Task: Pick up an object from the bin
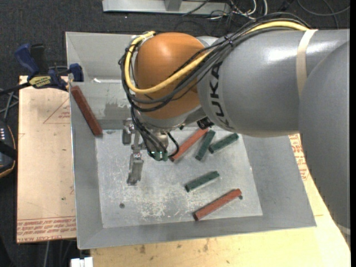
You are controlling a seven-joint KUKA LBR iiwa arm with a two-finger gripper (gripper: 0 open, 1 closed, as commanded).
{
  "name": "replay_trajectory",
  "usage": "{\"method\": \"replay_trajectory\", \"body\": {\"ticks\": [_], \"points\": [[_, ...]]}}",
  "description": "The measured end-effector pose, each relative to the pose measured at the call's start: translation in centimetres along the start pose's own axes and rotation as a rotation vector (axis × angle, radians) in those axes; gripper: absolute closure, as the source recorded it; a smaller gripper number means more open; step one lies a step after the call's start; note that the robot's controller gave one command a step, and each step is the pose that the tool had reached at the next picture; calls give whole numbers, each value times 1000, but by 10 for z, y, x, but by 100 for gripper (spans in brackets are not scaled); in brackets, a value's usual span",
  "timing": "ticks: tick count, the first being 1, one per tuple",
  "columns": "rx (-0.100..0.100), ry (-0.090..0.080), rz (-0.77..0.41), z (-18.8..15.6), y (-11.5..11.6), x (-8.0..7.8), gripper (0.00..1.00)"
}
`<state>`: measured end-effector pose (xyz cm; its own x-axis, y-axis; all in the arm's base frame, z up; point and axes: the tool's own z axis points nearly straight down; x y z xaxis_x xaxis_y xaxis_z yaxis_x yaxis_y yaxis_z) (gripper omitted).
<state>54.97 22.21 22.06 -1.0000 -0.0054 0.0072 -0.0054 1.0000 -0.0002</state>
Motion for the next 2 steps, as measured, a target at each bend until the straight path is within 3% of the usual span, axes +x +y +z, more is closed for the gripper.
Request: {"method": "replay_trajectory", "body": {"ticks": [1, 2], "points": [[-1, -7, 5, -5, -1, -2, 0], [-5, -15, 13, 39, -17, -4, 0]]}}
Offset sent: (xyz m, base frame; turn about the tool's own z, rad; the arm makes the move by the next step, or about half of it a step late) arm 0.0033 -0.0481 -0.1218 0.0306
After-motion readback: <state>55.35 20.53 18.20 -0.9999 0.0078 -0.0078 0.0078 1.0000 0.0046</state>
